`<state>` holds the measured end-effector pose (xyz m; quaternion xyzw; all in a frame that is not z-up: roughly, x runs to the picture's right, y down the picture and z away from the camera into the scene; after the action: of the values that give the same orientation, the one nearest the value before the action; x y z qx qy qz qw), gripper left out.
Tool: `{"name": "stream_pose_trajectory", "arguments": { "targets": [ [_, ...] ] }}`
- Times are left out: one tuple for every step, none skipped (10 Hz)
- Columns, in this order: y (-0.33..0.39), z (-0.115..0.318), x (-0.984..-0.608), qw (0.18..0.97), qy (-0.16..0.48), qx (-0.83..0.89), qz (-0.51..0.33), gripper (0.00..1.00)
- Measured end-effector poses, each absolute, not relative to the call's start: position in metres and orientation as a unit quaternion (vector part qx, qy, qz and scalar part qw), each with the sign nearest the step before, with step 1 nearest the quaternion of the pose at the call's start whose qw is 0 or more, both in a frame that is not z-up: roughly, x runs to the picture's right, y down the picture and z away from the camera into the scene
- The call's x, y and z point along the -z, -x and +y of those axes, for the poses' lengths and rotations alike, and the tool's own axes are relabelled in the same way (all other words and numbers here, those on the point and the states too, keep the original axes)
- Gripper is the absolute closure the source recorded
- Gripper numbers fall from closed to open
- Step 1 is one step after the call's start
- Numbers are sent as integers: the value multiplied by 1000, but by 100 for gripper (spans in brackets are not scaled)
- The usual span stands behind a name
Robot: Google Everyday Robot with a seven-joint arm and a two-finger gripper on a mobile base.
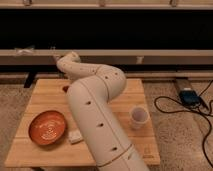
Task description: Drag the pepper across the table
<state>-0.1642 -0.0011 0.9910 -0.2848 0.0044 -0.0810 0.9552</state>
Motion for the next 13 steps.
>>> {"name": "stream_pose_trajectory", "arguments": {
  "targets": [
    [159, -1, -991, 955, 286, 77, 7, 81],
    [155, -1, -990, 955, 286, 76, 9, 72],
    [150, 0, -989, 955, 287, 75, 8, 63],
    [140, -2, -983, 955, 288, 75, 4, 50],
    [131, -3, -979, 954, 289, 76, 2, 40],
    [127, -3, -975, 954, 291, 77, -1, 31],
    [123, -2, -972, 953, 292, 81, -3, 24],
    [119, 0, -968, 952, 295, 87, -4, 20],
    [117, 4, -964, 950, 298, 96, -7, 20],
    [118, 9, -957, 947, 301, 109, -11, 20],
    [124, 15, -947, 945, 303, 124, -20, 20],
    [131, 21, -938, 942, 303, 138, -27, 20],
    [136, 25, -931, 941, 303, 147, -34, 20]
  ]
}}
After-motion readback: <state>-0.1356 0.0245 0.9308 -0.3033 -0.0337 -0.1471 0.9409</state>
